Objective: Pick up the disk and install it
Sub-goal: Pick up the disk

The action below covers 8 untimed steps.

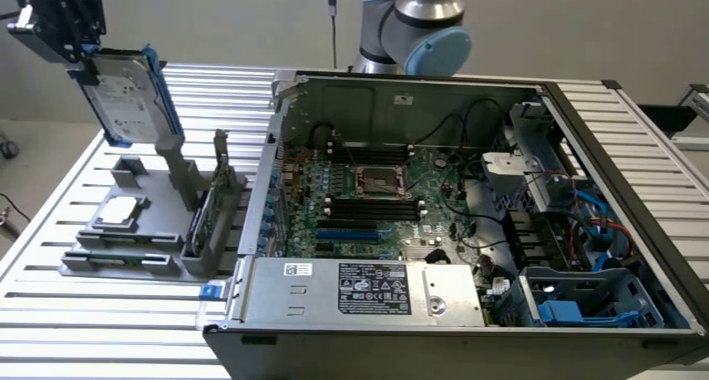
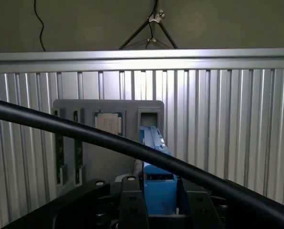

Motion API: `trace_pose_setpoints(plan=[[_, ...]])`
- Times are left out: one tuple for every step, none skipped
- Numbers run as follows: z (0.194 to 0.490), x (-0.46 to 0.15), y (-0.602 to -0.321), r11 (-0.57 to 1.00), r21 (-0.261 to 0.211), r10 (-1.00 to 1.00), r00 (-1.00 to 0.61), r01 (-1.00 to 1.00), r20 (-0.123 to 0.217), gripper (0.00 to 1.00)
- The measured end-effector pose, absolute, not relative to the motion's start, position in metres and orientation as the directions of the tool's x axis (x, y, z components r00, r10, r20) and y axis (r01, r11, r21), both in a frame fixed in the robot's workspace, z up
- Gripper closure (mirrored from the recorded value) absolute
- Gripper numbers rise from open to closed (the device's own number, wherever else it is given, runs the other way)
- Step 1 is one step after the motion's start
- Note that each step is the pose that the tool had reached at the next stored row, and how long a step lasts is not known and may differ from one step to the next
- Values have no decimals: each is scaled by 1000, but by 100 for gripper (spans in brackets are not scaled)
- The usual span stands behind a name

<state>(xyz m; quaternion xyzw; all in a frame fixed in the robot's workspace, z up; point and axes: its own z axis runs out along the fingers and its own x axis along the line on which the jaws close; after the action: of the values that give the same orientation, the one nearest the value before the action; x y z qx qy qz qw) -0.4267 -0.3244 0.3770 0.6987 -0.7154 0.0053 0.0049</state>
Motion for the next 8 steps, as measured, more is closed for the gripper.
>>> trace_pose_setpoints(plan=[[382, -424, -325, 24, -1, -1000, -24, -1000, 15, 67], [386, -421, -325, 23, -1, -1000, -23, -1000, 15, 67], [390, -418, -325, 23, -1, -1000, -23, -1000, 15, 67], [394, -415, -325, 23, -1, -1000, -23, -1000, 14, 67], [398, -412, -325, 23, -1, -1000, -23, -1000, 15, 67], [402, -409, -325, 23, -1, -1000, -23, -1000, 14, 67], [407, -404, -326, 22, -1, -1000, -22, -1000, 14, 67], [411, -400, -326, 22, -1, -1000, -22, -1000, 14, 67]])
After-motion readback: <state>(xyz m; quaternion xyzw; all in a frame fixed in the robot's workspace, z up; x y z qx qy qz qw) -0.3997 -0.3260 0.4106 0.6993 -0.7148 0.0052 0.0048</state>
